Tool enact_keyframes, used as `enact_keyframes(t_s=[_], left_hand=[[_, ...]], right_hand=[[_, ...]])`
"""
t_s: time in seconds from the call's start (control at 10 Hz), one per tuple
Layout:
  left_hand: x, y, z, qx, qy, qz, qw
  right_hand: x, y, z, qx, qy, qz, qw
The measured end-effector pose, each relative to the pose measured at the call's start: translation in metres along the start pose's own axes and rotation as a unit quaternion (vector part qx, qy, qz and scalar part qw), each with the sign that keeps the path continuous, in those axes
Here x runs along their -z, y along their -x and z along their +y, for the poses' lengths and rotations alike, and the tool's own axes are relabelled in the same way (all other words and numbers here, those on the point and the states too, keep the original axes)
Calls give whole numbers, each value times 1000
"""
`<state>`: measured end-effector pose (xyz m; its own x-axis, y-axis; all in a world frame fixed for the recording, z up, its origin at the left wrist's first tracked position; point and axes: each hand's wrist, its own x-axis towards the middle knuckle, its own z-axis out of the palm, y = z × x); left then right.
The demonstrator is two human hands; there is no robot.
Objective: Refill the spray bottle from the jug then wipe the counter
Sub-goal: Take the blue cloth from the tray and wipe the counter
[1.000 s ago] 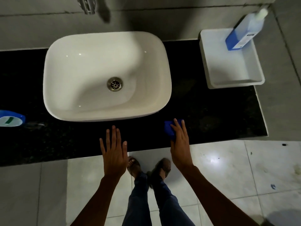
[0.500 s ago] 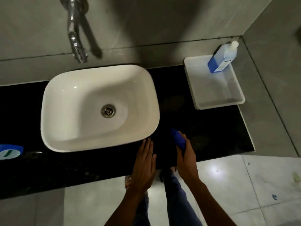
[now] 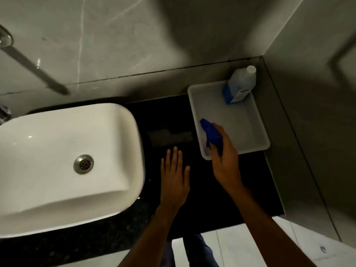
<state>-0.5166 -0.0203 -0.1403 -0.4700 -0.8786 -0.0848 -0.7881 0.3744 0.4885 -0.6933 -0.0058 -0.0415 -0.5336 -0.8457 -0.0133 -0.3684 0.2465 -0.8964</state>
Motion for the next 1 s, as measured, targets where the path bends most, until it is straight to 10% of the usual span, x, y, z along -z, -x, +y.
enact_keyframes(t_s=[0.4,1.0], left_hand=[[-30,-54,-2,43,-117,21,992],[-17,-55,4,34,-91,-1,995]], right_hand=[[-29,-170,60,62,209,-117,969],[-1,-123,22,52,194,-110,973]])
